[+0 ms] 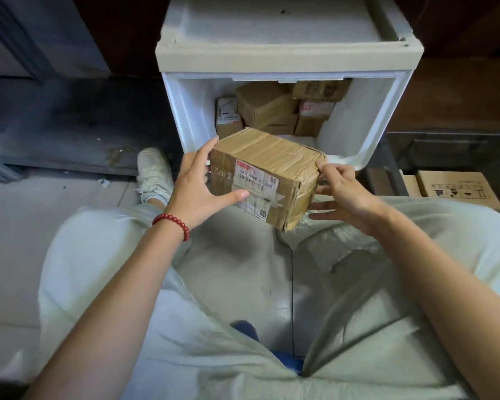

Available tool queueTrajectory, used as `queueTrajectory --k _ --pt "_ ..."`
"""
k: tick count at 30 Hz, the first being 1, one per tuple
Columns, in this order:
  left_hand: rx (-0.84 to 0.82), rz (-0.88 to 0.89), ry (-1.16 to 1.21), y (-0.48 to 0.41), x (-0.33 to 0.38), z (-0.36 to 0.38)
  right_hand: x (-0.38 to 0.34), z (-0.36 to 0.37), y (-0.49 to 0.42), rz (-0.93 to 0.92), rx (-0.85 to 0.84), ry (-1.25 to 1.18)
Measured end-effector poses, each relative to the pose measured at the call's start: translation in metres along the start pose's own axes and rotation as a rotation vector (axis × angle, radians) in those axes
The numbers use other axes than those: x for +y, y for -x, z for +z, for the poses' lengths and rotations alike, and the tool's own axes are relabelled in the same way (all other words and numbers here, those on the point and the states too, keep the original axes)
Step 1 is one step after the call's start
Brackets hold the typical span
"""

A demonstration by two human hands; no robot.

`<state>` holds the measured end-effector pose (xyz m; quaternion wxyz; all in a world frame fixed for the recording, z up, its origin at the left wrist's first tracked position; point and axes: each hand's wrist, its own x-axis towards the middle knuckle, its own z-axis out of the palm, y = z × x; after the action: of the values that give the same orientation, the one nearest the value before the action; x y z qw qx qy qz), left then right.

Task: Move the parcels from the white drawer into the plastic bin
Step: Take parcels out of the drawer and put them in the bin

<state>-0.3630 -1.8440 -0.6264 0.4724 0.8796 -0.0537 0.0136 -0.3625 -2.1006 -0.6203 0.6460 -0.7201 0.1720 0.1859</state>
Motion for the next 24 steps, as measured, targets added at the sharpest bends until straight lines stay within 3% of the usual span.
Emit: queueTrajectory --k 4,8,24 --pt "-0.033 0.008 0.132 -0.007 0.005 0.006 -0.002 0.002 -0.002 -0.007 0.082 -0.044" --pt "-0.04 0.016 0.218 -0.01 0.006 0.009 -0.008 0.0 0.001 -0.034 0.058 -0.071" --pt "-0.083 -0.021 0.198 -0.007 0.001 0.004 -0.007 -0.01 -0.006 0.033 0.042 -0.111"
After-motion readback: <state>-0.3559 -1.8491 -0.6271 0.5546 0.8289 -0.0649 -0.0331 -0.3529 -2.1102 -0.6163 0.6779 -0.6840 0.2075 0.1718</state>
